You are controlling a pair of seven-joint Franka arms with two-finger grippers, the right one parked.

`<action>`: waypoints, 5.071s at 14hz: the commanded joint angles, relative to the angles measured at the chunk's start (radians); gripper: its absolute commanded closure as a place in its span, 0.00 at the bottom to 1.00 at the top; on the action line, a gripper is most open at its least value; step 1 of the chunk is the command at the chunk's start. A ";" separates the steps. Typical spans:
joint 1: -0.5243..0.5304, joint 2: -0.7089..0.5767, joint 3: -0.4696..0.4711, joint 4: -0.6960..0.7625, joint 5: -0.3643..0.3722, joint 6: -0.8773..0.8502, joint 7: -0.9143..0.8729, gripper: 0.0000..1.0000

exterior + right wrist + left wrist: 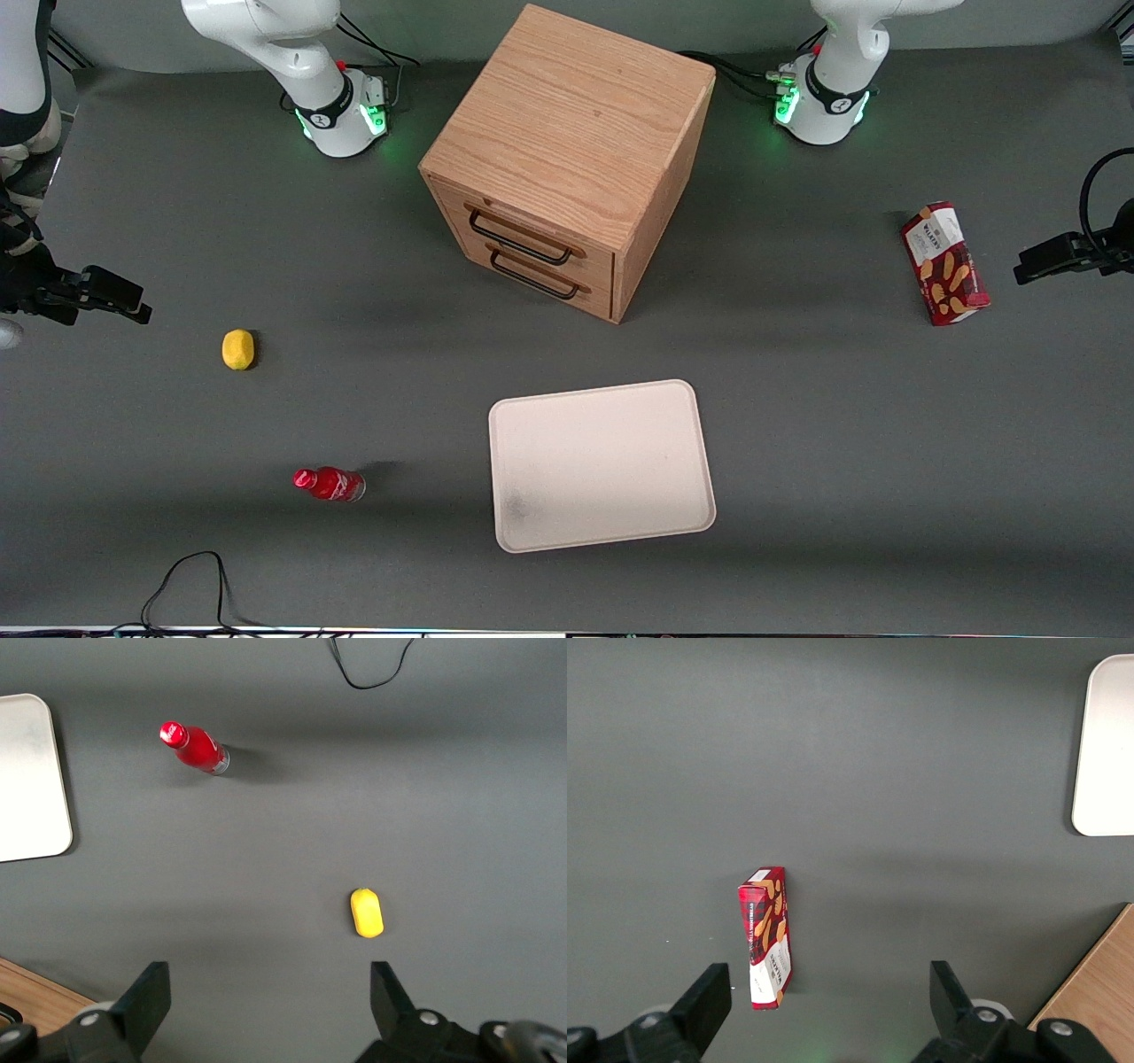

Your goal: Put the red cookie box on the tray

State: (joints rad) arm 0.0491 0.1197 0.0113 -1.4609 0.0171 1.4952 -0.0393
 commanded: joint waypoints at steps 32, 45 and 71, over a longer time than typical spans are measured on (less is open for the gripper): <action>0.302 -0.226 0.033 -0.964 0.014 0.784 0.426 0.01; 0.302 -0.009 0.032 -1.038 0.004 1.050 0.424 0.03; 0.273 -0.210 -0.037 -0.482 -0.052 0.265 0.372 1.00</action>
State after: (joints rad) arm 0.3364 -0.1330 -0.0156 -2.0876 -0.0514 1.8632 0.3565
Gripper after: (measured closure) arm 0.881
